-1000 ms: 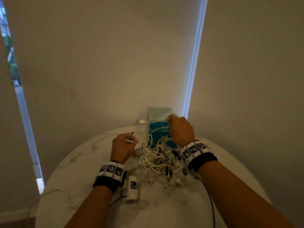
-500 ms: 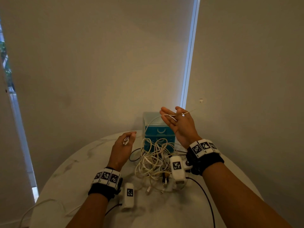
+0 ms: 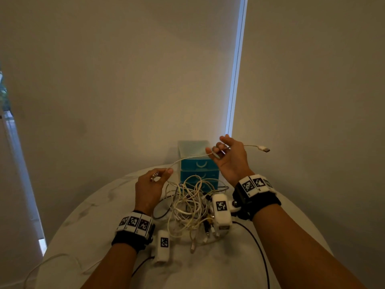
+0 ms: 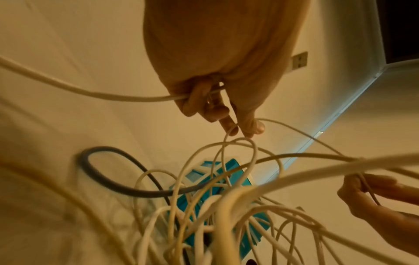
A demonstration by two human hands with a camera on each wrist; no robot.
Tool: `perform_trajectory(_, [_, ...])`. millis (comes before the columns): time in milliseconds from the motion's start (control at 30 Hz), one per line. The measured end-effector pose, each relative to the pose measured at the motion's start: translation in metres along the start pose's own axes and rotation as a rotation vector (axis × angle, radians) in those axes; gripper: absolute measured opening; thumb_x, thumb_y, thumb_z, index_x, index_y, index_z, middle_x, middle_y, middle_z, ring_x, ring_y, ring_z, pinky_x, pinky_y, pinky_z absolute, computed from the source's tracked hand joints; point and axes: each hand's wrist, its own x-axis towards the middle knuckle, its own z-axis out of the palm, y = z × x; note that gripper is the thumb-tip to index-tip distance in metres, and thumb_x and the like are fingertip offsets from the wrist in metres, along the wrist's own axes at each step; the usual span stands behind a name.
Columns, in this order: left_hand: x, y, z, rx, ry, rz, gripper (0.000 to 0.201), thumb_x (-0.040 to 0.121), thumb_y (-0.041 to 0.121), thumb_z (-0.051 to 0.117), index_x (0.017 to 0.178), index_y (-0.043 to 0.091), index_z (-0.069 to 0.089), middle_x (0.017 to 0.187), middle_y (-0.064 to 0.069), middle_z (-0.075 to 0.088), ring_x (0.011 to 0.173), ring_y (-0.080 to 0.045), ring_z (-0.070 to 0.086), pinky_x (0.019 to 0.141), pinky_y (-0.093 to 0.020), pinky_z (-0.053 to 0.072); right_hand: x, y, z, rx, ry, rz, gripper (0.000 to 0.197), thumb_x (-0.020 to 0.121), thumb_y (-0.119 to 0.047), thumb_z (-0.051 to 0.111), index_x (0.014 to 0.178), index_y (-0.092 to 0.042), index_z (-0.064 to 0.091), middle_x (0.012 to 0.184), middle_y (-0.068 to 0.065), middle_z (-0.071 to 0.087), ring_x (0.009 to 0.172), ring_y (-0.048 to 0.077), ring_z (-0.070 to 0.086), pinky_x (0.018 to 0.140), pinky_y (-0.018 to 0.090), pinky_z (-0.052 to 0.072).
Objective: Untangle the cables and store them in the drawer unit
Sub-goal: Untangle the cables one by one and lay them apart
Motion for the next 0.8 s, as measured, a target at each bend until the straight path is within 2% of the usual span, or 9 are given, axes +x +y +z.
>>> perform_trajectory(67, [0.004,0.010,0.000,-0.017,-0.006,0.008,0.015,0.087,0.041,0.085,0.090,0.027,0.084,0.088,0.010,0.081,0.089,-0.008,0.075,0.090,-0.046,0.060,0.000,0.007,-0.004,-0.204,-0.028,0.048,0.005,0.107,-0.014,0.057,0.105,-0.009,0.059,0.061,-0.002,0.048,0.052,0.012,0.049,0.064,0.031,0.058])
perform_trajectory(167, [0.025,0.036,0.002,0.051,-0.067,0.100,0.014,0.082,0.038,0.089,0.089,0.026,0.086,0.086,0.013,0.081,0.090,-0.007,0.076,0.095,-0.044,0.060,-0.003,0.022,-0.007,-0.550,-0.074,0.075,0.009,0.100,-0.013,0.069,0.097,-0.009,0.062,0.062,-0.002,0.051,0.047,0.009,0.045,0.048,0.025,0.045])
perform_trajectory(233, [0.043,0.064,0.006,0.118,-0.109,0.201,0.009,0.081,0.036,0.089,0.087,0.030,0.086,0.086,0.018,0.081,0.091,-0.001,0.075,0.095,-0.040,0.059,-0.004,0.033,-0.005,-0.710,-0.126,0.078,0.012,0.098,-0.015,0.072,0.095,-0.008,0.064,0.064,-0.001,0.051,0.048,0.009,0.045,0.045,0.023,0.041])
perform_trajectory(333, [0.060,0.110,0.021,0.215,-0.223,0.365,0.009,0.079,0.042,0.089,0.085,0.036,0.086,0.085,0.022,0.079,0.090,0.005,0.074,0.087,-0.036,0.061,-0.006,0.042,0.001,-0.870,-0.129,0.015,0.022,0.094,-0.023,0.080,0.112,-0.012,0.075,0.070,-0.002,0.066,0.050,0.006,0.056,0.047,0.021,0.048])
perform_trajectory(400, [0.062,0.131,0.032,0.304,-0.269,0.442,0.011,0.078,0.049,0.088,0.086,0.042,0.085,0.085,0.026,0.078,0.089,0.006,0.073,0.082,-0.035,0.061,-0.005,0.042,0.006,-0.963,-0.104,-0.048,0.017,0.092,-0.029,0.083,0.104,-0.018,0.079,0.070,-0.003,0.070,0.056,0.008,0.062,0.053,0.022,0.052])
perform_trajectory(467, [0.062,0.137,0.038,0.339,-0.260,0.466,0.015,0.079,0.054,0.087,0.092,0.046,0.084,0.090,0.029,0.078,0.091,0.007,0.072,0.082,-0.033,0.060,-0.001,0.037,0.006,-0.993,-0.041,-0.124,0.014,0.094,-0.032,0.080,0.094,-0.018,0.081,0.071,-0.002,0.071,0.064,0.014,0.066,0.059,0.027,0.054])
perform_trajectory(533, [0.059,0.129,0.037,0.306,-0.234,0.439,0.028,0.080,0.055,0.087,0.106,0.047,0.079,0.100,0.026,0.077,0.099,0.004,0.071,0.086,-0.032,0.059,0.003,0.029,0.003,-1.012,0.038,-0.195,0.013,0.096,-0.029,0.075,0.096,-0.019,0.083,0.076,-0.001,0.075,0.067,0.014,0.070,0.060,0.027,0.054])
perform_trajectory(633, [0.052,0.098,0.032,0.298,-0.236,0.282,0.049,0.075,0.053,0.091,0.119,0.046,0.072,0.107,0.018,0.074,0.104,-0.001,0.070,0.090,-0.035,0.060,0.005,0.017,0.000,-0.900,0.043,-0.268,0.015,0.099,-0.021,0.068,0.097,-0.017,0.082,0.082,0.003,0.078,0.057,0.008,0.065,0.057,0.026,0.052])
perform_trajectory(800, [0.034,0.074,0.043,0.274,-0.474,0.160,0.031,0.085,0.056,0.082,0.111,0.038,0.082,0.101,0.016,0.080,0.104,0.002,0.071,0.104,-0.041,0.056,0.008,-0.006,0.008,-0.621,-0.115,-0.285,0.027,0.107,-0.028,0.063,0.121,-0.007,0.073,0.102,0.005,0.075,0.062,0.008,0.059,0.049,0.016,0.043])
